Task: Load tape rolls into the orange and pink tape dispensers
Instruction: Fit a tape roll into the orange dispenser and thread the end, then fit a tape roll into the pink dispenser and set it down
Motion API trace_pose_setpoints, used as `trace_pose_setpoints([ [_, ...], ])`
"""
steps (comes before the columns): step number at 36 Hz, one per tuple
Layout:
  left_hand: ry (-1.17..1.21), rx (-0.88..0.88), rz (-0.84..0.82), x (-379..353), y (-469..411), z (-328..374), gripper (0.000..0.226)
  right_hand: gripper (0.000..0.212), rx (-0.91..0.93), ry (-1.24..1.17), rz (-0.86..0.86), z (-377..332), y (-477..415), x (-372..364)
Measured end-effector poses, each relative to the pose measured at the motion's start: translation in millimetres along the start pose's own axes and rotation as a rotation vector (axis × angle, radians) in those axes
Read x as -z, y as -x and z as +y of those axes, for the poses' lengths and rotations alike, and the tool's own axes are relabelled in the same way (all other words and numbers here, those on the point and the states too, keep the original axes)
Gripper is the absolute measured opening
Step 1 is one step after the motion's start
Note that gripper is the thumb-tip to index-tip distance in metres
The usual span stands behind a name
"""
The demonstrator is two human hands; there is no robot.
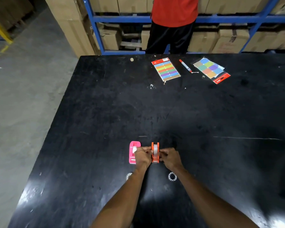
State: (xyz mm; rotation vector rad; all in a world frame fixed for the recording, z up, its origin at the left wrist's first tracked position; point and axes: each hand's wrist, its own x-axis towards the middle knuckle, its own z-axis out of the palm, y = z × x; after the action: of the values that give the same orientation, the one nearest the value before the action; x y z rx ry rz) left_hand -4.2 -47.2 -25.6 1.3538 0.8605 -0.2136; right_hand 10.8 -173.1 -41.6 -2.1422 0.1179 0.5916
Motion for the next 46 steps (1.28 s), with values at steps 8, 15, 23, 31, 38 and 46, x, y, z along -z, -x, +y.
trace_pose_setpoints([
  [8, -0.075, 0.021, -0.057, 3.4, 6.1, 5.4, 0.023, 0.016, -0.029, -0.080, 0.025, 3.4, -2.7, -3.6],
  [15, -0.285, -0.092, 0.063, 4.8, 3.6, 5.9, 0.037, 0.019, -0.025, -0.039, -0.007, 2.8, -2.2, -0.6],
  [23, -0.510, -0.335, 0.135, 29.9, 3.1, 19.8, 0.029, 0.014, 0.028, 0.173, 0.206, -6.9, 5.9, 7.3],
  [31, -0.597, -0.451, 0.079, 104.5, -12.5, 45.1, 0.048, 0.009, 0.289, 0.347, 0.034, -53.9, -3.5, -12.6],
  [38, -0.940, -0.231, -0.422, 138.9, -31.9, 36.3, 0.118, 0.033, 0.400, 0.591, -0.171, -76.1, -8.9, -49.8],
  [46, -0.669, -0.315, -0.468, 135.9, -38.4, 17.7, 0.111, 0.037, 0.327, 0.723, -0.118, -90.5, -14.5, -78.0],
])
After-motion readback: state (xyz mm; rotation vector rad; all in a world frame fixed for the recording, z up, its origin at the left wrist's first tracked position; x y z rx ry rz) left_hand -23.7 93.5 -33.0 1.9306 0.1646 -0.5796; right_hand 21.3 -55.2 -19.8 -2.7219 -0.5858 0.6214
